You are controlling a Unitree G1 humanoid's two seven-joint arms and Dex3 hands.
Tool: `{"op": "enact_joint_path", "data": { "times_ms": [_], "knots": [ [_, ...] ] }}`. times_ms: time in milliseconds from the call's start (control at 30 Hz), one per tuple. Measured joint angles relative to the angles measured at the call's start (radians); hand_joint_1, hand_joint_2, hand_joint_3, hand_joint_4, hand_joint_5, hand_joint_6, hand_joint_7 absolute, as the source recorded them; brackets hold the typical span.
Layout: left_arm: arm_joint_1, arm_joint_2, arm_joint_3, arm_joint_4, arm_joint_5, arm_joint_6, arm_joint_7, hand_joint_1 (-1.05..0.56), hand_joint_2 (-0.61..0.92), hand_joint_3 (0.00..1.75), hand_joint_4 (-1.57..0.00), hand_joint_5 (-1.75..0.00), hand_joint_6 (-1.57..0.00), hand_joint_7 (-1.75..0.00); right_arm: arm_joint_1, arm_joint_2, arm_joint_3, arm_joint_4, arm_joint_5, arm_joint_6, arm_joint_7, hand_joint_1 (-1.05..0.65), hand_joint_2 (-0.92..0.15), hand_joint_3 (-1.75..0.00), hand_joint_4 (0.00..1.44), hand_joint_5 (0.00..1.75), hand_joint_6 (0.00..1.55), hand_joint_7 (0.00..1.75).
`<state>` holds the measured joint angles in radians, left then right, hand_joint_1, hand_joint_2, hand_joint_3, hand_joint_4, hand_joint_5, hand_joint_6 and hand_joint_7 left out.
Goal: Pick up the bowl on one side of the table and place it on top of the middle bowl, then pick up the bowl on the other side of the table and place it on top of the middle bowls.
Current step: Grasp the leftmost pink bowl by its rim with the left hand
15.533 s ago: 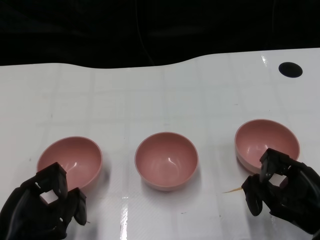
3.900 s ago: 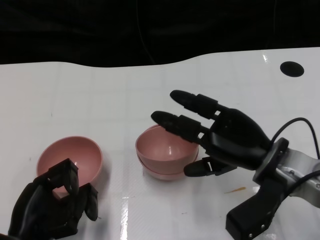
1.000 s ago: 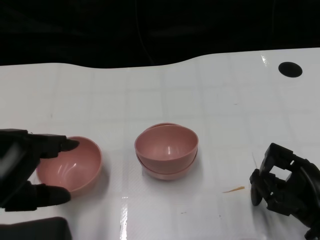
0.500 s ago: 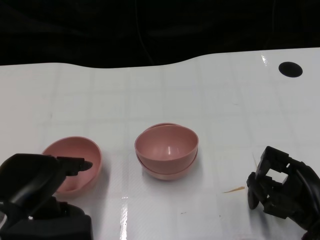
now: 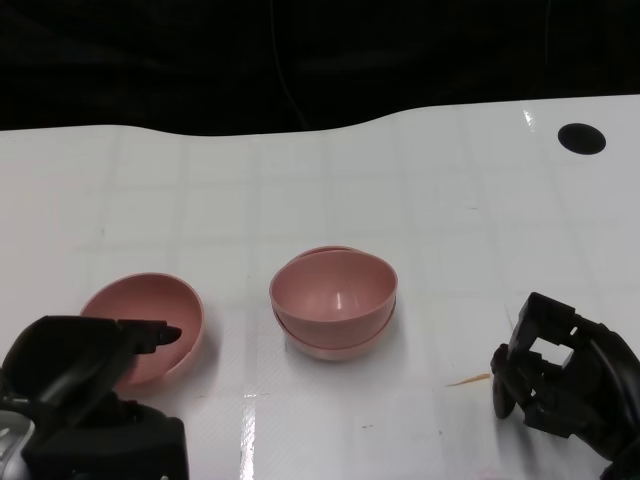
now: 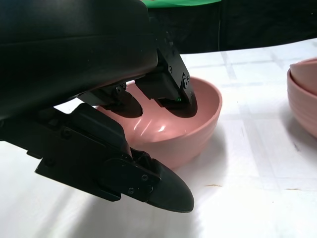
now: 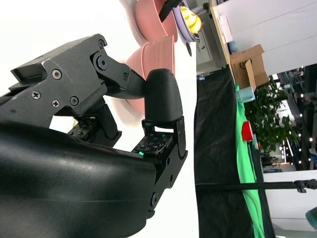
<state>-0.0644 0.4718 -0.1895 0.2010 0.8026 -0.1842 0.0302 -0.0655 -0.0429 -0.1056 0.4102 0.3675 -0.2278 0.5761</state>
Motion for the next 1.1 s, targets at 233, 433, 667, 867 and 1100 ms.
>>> {"op": "enact_joint_path", "data": {
  "times_ms": [233, 433, 667, 867, 1100],
  "knots": [
    [-0.040, -0.013, -0.029, 0.149, -0.044, -0.063, 0.081, -0.50, 0.92, 0.02, -0.84, -0.04, -0.86, -0.03, -0.001, 0.004, -0.001, 0.011, -0.009, -0.011, 0.005, -0.17, -0.63, -0.92, 0.89, 1.75, 0.75, 1.56],
    [-0.064, -0.037, -0.040, 0.218, -0.069, -0.085, 0.152, -0.39, 0.92, 0.01, -0.93, -0.03, -0.92, -0.03, -0.001, 0.004, -0.001, 0.011, -0.010, -0.013, 0.010, -0.17, -0.63, -0.92, 0.89, 1.75, 0.75, 1.56],
    [-0.119, -0.046, -0.058, 0.363, -0.108, -0.180, 0.269, -0.21, 0.92, 0.05, -1.04, -0.07, -0.94, -0.03, -0.001, 0.004, 0.000, 0.011, -0.012, -0.014, 0.011, -0.16, -0.64, -0.91, 0.88, 1.75, 0.74, 1.57],
    [-0.129, -0.046, -0.070, 0.382, -0.112, -0.184, 0.284, -0.18, 0.92, 0.06, -1.08, -0.08, -0.99, -0.04, -0.001, 0.004, 0.000, 0.011, -0.013, -0.012, 0.009, -0.16, -0.63, -0.91, 0.89, 1.75, 0.74, 1.56],
    [-0.129, -0.065, -0.069, 0.381, -0.147, -0.182, 0.314, 0.00, 0.91, 0.35, -0.85, -1.41, -1.17, -0.55, -0.001, 0.004, 0.000, 0.010, -0.015, -0.012, 0.008, -0.15, -0.64, -0.92, 0.88, 1.75, 0.73, 1.57]
  ]
}}
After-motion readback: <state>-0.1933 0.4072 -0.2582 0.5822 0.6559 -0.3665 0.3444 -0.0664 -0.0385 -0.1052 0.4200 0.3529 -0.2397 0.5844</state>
